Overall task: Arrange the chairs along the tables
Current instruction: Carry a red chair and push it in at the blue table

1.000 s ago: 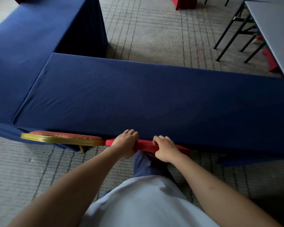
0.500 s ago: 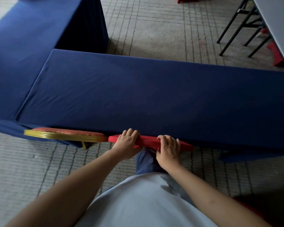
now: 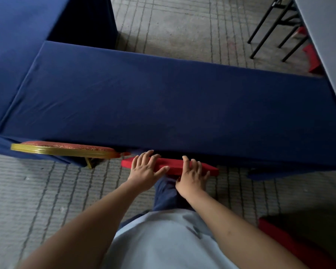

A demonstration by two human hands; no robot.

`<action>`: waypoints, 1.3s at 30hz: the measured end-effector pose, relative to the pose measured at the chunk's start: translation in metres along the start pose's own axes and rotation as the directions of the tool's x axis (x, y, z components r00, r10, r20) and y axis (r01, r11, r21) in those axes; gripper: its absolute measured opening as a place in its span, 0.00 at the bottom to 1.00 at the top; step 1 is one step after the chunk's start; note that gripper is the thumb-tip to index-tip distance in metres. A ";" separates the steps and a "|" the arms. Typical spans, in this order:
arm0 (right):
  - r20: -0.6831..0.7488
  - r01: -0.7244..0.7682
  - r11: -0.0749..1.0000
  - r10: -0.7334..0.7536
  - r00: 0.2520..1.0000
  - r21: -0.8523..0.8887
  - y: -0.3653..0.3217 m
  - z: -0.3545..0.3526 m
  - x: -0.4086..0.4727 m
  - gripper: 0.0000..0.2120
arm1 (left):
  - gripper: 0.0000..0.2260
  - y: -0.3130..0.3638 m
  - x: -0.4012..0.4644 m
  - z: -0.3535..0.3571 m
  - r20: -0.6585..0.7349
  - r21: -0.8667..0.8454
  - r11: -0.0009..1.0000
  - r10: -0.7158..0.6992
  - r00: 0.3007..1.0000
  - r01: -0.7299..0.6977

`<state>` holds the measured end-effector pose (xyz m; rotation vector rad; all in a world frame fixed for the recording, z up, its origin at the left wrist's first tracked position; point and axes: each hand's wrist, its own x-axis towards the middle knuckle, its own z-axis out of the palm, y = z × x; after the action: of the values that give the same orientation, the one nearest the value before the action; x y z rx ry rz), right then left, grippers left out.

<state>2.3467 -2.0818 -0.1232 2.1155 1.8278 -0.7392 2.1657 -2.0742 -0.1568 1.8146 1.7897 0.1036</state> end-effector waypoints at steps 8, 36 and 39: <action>-0.050 0.006 0.999 -0.005 0.999 0.033 0.003 0.000 0.000 0.40 | 0.37 -0.002 0.004 0.004 -0.024 -0.006 1.000 0.018 1.000 -0.019; -0.030 -0.075 0.986 0.081 0.996 0.151 0.121 0.048 -0.156 0.42 | 0.30 0.122 -0.128 0.078 0.049 0.066 0.868 0.490 0.870 -0.492; -0.052 -0.155 0.968 0.168 0.984 0.196 0.173 0.067 -0.215 0.41 | 0.29 0.164 -0.179 0.111 0.118 0.059 0.813 0.571 0.812 -0.580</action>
<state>2.4828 -2.3291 -0.0906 2.4056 1.6490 -0.8414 2.3437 -2.2685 -0.1146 2.3381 1.1352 0.1667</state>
